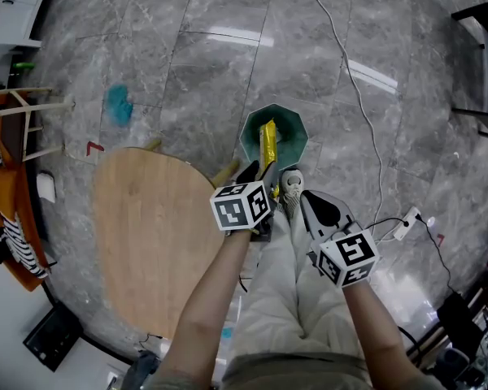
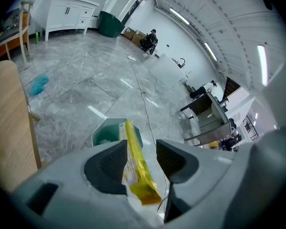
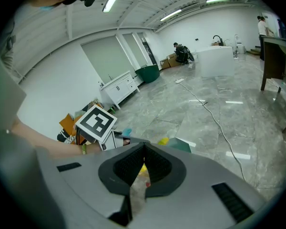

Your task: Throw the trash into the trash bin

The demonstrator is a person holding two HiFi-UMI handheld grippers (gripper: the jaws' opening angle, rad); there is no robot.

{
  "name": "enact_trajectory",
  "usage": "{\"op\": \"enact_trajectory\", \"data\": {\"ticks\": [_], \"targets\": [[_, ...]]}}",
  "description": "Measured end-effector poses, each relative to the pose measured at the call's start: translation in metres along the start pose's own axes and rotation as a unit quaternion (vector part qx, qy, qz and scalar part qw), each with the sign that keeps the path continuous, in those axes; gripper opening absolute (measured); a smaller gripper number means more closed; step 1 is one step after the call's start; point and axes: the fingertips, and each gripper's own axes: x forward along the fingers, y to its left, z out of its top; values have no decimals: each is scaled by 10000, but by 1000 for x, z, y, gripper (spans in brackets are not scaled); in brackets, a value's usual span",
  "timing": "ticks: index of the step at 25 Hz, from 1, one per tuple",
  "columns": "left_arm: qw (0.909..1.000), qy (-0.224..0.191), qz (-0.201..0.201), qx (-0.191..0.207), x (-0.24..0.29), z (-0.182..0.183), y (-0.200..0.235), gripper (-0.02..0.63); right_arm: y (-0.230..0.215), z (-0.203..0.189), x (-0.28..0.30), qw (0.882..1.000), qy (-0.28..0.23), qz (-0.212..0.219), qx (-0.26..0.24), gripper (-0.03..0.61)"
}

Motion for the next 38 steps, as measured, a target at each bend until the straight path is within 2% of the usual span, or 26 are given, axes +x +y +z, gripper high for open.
{"op": "enact_trajectory", "data": {"ticks": [14,22,29,38], "targets": [[10000,-83,13,6,-9,5,1,187,6,4,1,10000,-21,34,-79,9],[9995,-247,-176,-11,-24,11,-12,184,12,10,-1,9998,-47,74,-184,9],[9981,-588,-179,-6,-44,23,-21,67,18,19,-7,9994,-138,103,-306,9],[9973,-689,-219,98,-69,28,-43,11,26,32,-27,9985,-231,116,-474,9]]}}
